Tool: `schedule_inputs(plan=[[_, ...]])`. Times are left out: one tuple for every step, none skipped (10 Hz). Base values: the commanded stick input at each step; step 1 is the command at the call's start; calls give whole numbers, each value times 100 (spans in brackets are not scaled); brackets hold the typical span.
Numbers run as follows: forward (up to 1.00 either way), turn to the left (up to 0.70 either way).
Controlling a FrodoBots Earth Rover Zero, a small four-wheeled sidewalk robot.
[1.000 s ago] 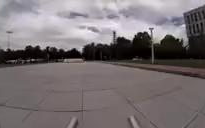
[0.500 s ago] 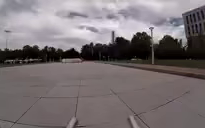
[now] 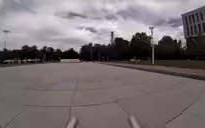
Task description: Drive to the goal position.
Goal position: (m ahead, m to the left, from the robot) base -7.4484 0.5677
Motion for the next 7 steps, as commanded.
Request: schedule_inputs(plan=[[70, 1], [70, 1], [70, 1], [70, 1], [70, 1], [70, 1], [70, 1]])
